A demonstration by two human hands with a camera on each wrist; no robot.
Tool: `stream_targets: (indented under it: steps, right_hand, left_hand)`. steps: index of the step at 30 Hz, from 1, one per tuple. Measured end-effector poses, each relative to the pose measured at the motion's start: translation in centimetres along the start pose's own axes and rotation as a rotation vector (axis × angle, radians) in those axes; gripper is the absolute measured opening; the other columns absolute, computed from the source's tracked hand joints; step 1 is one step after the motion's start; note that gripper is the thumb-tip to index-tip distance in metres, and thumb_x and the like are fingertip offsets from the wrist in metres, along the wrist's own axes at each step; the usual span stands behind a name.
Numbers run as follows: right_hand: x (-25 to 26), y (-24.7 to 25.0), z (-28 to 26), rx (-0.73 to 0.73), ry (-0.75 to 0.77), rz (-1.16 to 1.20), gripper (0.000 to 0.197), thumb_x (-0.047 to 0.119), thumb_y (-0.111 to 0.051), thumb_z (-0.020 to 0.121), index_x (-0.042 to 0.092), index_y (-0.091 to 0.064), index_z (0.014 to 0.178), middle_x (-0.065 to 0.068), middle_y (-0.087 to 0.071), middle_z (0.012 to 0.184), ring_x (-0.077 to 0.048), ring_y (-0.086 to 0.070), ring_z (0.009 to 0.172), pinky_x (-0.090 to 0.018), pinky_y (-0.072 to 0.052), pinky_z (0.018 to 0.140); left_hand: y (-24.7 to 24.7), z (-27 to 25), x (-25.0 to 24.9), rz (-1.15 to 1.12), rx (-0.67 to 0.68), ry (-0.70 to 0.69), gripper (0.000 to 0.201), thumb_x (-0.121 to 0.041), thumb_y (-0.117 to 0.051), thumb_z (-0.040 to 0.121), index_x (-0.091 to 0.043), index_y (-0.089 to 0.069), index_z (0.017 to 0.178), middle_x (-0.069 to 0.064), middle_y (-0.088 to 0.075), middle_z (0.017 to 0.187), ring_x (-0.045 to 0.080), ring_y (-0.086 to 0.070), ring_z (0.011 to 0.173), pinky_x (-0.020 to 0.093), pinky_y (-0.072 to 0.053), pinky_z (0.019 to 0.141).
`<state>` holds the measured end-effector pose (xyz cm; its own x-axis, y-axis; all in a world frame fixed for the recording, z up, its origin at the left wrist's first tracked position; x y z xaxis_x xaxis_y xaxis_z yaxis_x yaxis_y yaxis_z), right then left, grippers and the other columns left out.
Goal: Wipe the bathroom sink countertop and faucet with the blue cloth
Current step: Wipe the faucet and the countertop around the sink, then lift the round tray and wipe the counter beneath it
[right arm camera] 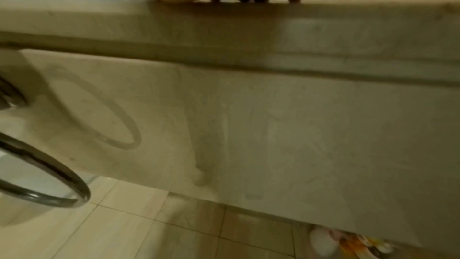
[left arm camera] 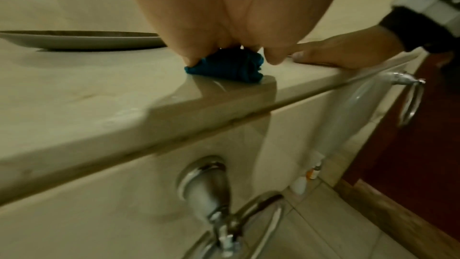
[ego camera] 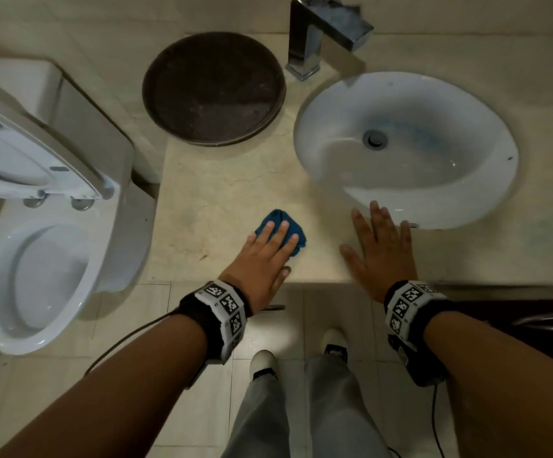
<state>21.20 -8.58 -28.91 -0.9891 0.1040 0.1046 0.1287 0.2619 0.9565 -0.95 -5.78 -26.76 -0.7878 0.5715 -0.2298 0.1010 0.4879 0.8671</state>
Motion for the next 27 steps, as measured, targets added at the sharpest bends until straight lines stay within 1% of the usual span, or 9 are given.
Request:
stream_targets:
  steps: [1,3,8,12,15,18,23,26,27]
  right_hand:
    - [-0.1,-0.3,0.0,-0.008,-0.006,0.006,0.075,0.064,0.0,0.081,0.031,0.007,0.148,0.001,0.018,0.156,-0.018,0.011,0.145,-0.046,0.009,0.116]
    - [-0.1,-0.6,0.0,-0.031,-0.011,0.01,0.074,0.064,-0.001,0.081,0.032,0.007,0.147,0.001,0.015,0.157,-0.018,0.01,0.145,-0.046,0.009,0.116]
    - [-0.2,-0.6,0.0,-0.066,-0.005,0.019,0.073,0.063,-0.003,0.084,0.03,0.003,0.148,-0.001,0.008,0.158,-0.019,0.005,0.146,-0.047,0.007,0.117]
    - [-0.1,-0.5,0.1,-0.089,0.001,0.033,0.072,0.062,-0.008,0.085,0.029,-0.003,0.149,-0.004,-0.001,0.158,-0.022,-0.003,0.146,-0.047,0.005,0.116]
    - [-0.2,-0.5,0.2,-0.087,0.005,0.046,0.071,0.062,-0.011,0.086,0.029,-0.002,0.149,-0.004,-0.001,0.158,-0.022,-0.001,0.146,-0.048,0.006,0.116]
    - [-0.3,-0.5,0.3,-0.083,0.005,0.061,0.07,0.061,-0.014,0.086,0.031,-0.001,0.148,-0.002,-0.001,0.158,-0.02,0.0,0.146,-0.047,0.01,0.115]
    - [-0.1,-0.2,0.2,-0.1,-0.008,0.075,0.069,0.06,-0.022,0.086,0.032,-0.008,0.147,-0.002,-0.012,0.157,-0.022,-0.009,0.144,-0.049,0.005,0.115]
    - [-0.1,-0.1,0.2,-0.108,-0.008,0.076,0.069,0.059,-0.023,0.086,0.03,-0.014,0.147,-0.004,-0.019,0.155,-0.023,-0.014,0.143,-0.05,0.003,0.115]
    - [-0.1,0.0,0.1,-0.108,-0.006,0.078,0.069,0.059,-0.023,0.086,0.029,-0.015,0.147,-0.004,-0.02,0.155,-0.023,-0.015,0.143,-0.05,0.002,0.115]
  left_hand:
    - [-0.1,0.2,-0.9,0.017,0.01,-0.002,0.059,-0.037,-0.019,0.101,-0.02,0.01,0.149,0.006,0.019,0.156,0.026,0.017,0.144,0.039,0.004,0.116]
    - [-0.1,1.2,-2.4,0.044,0.015,0.008,0.06,-0.03,-0.026,0.102,-0.02,0.011,0.149,0.006,0.021,0.156,0.025,0.017,0.144,0.039,0.005,0.116]
    - [0.5,4.1,-4.1,0.043,-0.024,0.026,0.062,-0.026,-0.029,0.102,-0.021,0.01,0.149,0.005,0.02,0.156,0.026,0.016,0.144,0.04,0.004,0.116]
    - [1.5,6.2,-4.5,0.049,-0.037,0.025,0.063,-0.025,-0.032,0.101,-0.021,0.009,0.149,0.005,0.018,0.157,0.026,0.015,0.144,0.04,0.004,0.116]
    - [2.2,8.2,-4.5,0.038,-0.052,0.027,0.062,-0.024,-0.032,0.101,-0.022,0.007,0.15,0.004,0.015,0.157,0.025,0.014,0.145,0.039,0.003,0.116]
    - [3.1,10.1,-4.4,0.025,-0.07,0.03,0.062,-0.022,-0.034,0.1,-0.023,0.002,0.15,0.003,0.011,0.158,0.025,0.011,0.145,0.04,0.001,0.116]
    - [4.6,12.2,-4.2,0.055,-0.078,0.008,0.058,-0.02,-0.035,0.099,-0.023,-0.009,0.15,0.003,-0.002,0.159,0.024,0.002,0.146,0.039,-0.002,0.116]
    - [5.4,13.4,-3.6,0.071,-0.042,-0.015,0.055,-0.019,-0.037,0.099,-0.022,-0.016,0.15,0.002,-0.011,0.158,0.024,-0.005,0.146,0.036,-0.006,0.115]
    - [5.8,13.8,-3.4,0.071,-0.029,-0.03,0.053,-0.018,-0.037,0.099,-0.021,-0.02,0.149,0.003,-0.017,0.157,0.023,-0.01,0.145,0.035,-0.008,0.115]
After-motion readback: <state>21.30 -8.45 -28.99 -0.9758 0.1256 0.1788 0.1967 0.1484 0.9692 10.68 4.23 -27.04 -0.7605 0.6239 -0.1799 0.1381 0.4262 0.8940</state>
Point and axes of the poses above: each hand's wrist, its own z-axis towards the middle knuckle, its own y-axis out of the back of the hand, x = y × z, the point moved 3 cm from there along z, towards the middle knuckle
